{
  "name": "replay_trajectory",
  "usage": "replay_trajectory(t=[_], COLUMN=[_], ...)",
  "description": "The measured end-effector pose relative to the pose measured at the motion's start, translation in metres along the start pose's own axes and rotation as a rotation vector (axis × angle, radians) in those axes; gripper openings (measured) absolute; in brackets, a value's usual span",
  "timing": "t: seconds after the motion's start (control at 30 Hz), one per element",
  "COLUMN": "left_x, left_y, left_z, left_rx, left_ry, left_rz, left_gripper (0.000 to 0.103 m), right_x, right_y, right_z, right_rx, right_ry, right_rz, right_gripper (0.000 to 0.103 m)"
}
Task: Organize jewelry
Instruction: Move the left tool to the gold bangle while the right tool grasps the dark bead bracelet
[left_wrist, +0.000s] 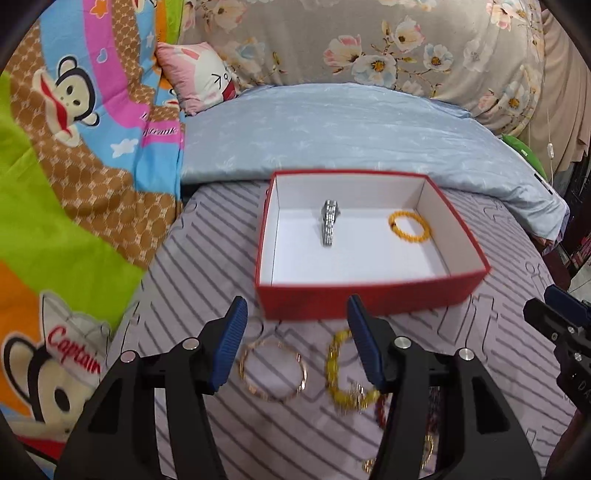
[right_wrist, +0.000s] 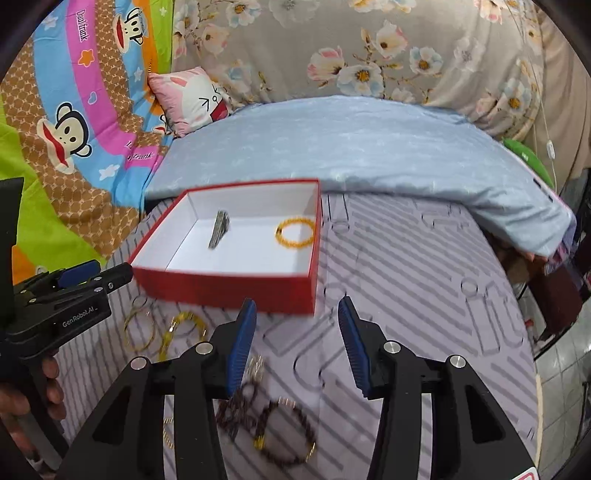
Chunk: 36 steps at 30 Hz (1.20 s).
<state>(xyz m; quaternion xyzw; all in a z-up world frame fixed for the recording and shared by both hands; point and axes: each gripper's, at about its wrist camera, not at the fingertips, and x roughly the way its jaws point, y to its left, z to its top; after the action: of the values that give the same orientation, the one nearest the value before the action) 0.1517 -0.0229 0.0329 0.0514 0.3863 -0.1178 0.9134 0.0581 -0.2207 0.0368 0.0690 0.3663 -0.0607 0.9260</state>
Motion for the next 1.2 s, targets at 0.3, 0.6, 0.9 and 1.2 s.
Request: replay_trajectory(t=[0.3, 0.6, 0.9, 1.2], left_x=[-0.008, -0.003, 0.003, 0.022], left_y=[0.01, 0.022, 0.045, 0.046], left_z=[-0.06, -0.096, -0.093, -0.072], left_rx=[-0.052, -0.124, -0.206, -0.212], left_ry=[0.084, 0.13, 0.131, 0.116], left_rz=[0.024, 0.037, 0.05, 0.047], left_gripper=[0.054, 0.054, 0.054, 0.054], right_x=[-0.015, -0.001, 0.01, 0.022], right_y=[-0.001, -0.006, -0.008, -0.006], right_z=[-0.054, -0.089, -0.084, -0.079], right_rx=[0.012, 0.055, 0.072, 0.064], right_ry=[0.059, 0.139, 0.138, 0.151], right_rz=[-0.024, -0.019, -0.018, -0.016], right_gripper=[0.046, 0.044, 0.04, 0.032])
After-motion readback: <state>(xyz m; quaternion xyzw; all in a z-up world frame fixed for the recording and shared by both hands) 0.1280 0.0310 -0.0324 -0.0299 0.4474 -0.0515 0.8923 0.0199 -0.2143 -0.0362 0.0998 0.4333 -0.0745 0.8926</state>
